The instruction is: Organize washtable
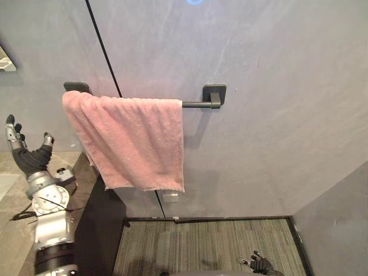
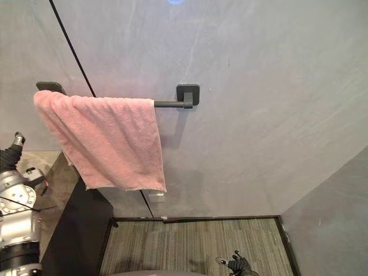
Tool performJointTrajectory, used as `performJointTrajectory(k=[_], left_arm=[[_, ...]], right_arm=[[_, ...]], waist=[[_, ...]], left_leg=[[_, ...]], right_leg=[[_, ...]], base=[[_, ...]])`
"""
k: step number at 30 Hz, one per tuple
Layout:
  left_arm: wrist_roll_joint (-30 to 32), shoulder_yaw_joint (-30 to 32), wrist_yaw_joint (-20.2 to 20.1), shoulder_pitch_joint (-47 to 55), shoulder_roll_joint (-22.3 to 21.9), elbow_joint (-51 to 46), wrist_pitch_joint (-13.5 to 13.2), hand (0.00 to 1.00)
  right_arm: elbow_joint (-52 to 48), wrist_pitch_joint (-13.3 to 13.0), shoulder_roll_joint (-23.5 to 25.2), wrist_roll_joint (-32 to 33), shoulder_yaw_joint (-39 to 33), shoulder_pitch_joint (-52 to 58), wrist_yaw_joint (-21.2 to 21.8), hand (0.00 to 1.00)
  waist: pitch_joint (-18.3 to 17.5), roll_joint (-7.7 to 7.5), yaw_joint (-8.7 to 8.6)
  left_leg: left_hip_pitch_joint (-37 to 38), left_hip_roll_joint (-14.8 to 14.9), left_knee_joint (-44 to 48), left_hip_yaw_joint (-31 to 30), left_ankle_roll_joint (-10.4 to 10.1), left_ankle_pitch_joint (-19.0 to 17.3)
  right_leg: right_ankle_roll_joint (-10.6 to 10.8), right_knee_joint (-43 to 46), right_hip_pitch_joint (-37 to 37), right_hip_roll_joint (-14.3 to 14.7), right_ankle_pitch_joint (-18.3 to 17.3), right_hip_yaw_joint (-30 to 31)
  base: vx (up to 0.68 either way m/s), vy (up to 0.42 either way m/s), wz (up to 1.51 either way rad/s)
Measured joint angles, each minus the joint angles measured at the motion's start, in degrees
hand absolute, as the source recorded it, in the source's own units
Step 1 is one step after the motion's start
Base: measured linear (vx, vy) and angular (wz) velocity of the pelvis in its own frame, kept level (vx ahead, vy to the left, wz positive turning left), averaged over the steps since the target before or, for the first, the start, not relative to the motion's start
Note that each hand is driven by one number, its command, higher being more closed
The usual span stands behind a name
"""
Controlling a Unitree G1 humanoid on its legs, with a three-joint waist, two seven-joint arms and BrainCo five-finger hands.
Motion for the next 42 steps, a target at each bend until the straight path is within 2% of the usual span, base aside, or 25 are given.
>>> performJointTrajectory(k=[4,7,8,9,14,21,26,40,42], left_arm=[[-6.1,-2.7,-4.9,-2.4,7.2,7.5,0.4,0.00],[-11.9,-7.5,-11.5,-2.5,12.1,10.7,0.4,0.00],[-13.8,-10.0,-14.9,-2.5,14.5,11.7,0.3,0.00],[-14.4,-10.3,-15.2,-2.4,14.8,11.8,0.3,0.00],[-25.0,-11.8,-26.1,-2.4,18.7,13.6,0.2,0.00],[-30.4,-15.3,-35.8,-2.3,24.2,13.5,0.1,0.00],[-30.8,-15.4,-38.2,-2.3,26.6,13.4,0.0,0.00],[-29.0,-15.5,-38.3,-1.8,27.9,13.5,-0.8,0.00],[-28.5,-17.7,-38.7,-1.6,28.0,13.5,-0.8,0.00]], right_arm=[[0.0,0.1,-0.1,0.5,-0.1,0.4,0.9,0.00],[0.0,0.1,-0.1,1.3,-0.1,0.8,1.3,0.00],[-0.1,0.1,-0.1,1.6,-0.1,0.8,2.0,0.00],[-0.1,0.1,-0.2,1.7,-0.1,0.9,2.1,0.00],[-0.5,-0.2,-0.5,2.2,0.5,1.9,4.3,0.00],[-1.6,-0.5,-1.3,2.0,2.7,2.8,6.2,0.00],[-1.6,-0.5,-2.3,2.0,4.8,3.3,7.1,0.00],[-1.6,-1.1,-3.1,0.6,4.8,4.3,7.3,0.00],[-1.6,-1.1,-3.2,0.0,5.0,4.4,7.4,0.00]], waist=[[0.7,-1.10,0.04],[1.0,-1.45,-0.01],[1.0,-1.52,0.00],[1.0,-1.50,-0.01],[1.4,-0.92,0.22],[1.5,-0.58,-0.04],[1.6,-0.26,-0.08],[2.0,0.76,-0.23],[2.0,0.77,-0.26]], left_leg=[[-1.1,0.0,0.0,-0.3,0.0,0.0],[-1.1,-0.1,0.3,-0.1,0.0,0.0],[-1.0,-0.1,0.3,0.2,0.0,0.0],[-1.0,-0.1,0.3,0.3,0.0,0.0],[-0.7,0.0,0.1,0.5,0.0,0.0],[-0.3,0.0,0.0,0.7,0.0,0.0],[-0.3,0.0,0.0,0.9,0.0,0.0],[0.2,0.0,0.0,0.6,0.0,0.0],[0.2,0.0,0.0,0.6,0.0,0.0]], right_leg=[[-0.1,-0.4,-0.7,0.1,0.1,-0.4],[-0.3,-0.9,-0.6,0.1,0.2,0.0],[-0.4,-1.1,-0.6,0.1,0.3,0.4],[-0.4,-1.1,-0.6,0.1,0.3,0.5],[-0.4,-1.0,-0.7,0.3,0.3,0.6],[-0.1,-1.1,-0.7,0.2,0.7,1.5],[0.0,-1.3,-0.6,0.2,0.9,1.7],[0.0,-1.3,0.2,0.2,0.9,1.6],[0.0,-1.3,0.1,0.2,0.9,1.6]], base=[[0.05,-0.013,0.05],[0.04,-0.007,-0.04],[0.02,-0.005,-0.08],[0.01,-0.007,-0.08],[-0.04,-0.003,0.01],[-0.06,0.003,-0.05],[-0.01,0.002,-0.02],[0.00,-0.001,0.00],[0.00,0.000,0.00]])
